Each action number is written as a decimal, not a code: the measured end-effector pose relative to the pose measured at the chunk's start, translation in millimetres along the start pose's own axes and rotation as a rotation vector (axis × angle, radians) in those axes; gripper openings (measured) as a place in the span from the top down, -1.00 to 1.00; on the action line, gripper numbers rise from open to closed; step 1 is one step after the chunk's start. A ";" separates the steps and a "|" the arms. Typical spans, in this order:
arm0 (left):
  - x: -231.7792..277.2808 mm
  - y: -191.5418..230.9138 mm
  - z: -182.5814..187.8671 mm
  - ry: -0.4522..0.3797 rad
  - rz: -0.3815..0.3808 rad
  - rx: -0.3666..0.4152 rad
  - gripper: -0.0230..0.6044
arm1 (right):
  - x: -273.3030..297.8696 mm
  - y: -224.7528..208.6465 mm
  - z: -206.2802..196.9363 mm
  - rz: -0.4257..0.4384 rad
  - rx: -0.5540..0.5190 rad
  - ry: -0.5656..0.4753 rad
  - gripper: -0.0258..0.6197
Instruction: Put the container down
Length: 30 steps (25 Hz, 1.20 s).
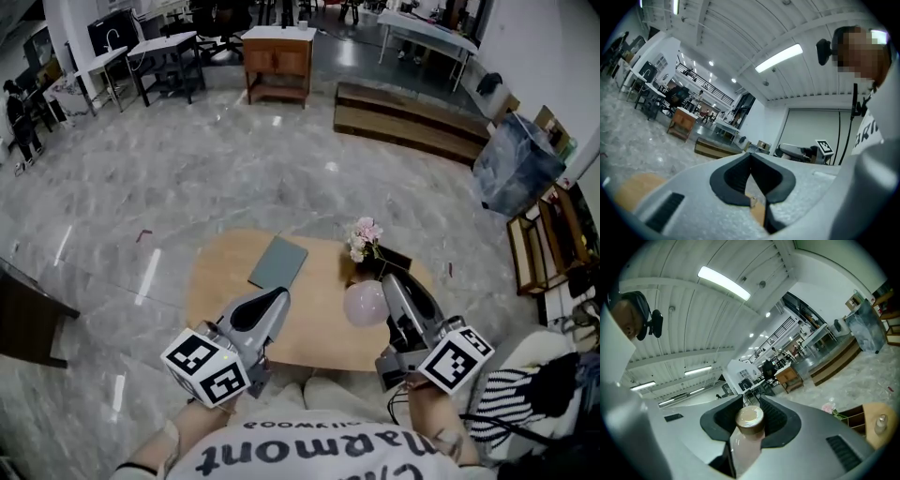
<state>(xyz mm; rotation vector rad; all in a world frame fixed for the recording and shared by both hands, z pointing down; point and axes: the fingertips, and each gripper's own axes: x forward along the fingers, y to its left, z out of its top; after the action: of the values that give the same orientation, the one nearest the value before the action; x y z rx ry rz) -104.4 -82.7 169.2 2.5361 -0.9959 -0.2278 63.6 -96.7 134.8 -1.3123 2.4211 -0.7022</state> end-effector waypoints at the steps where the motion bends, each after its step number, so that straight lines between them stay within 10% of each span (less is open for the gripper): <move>1: 2.6 4.1 -7.2 0.012 0.016 -0.004 0.88 | 2.9 -5.4 -4.8 0.004 0.003 0.016 0.57; 30: 97.6 53.7 -281.8 0.273 0.017 -0.259 0.88 | -0.9 -213.8 -236.5 -0.138 0.184 0.297 0.57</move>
<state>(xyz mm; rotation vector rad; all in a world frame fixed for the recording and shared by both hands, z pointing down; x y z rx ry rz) 16.4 -97.6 446.7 2.2485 -0.8235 -0.0033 100.7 -130.0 449.7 -1.3935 2.4277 -1.2040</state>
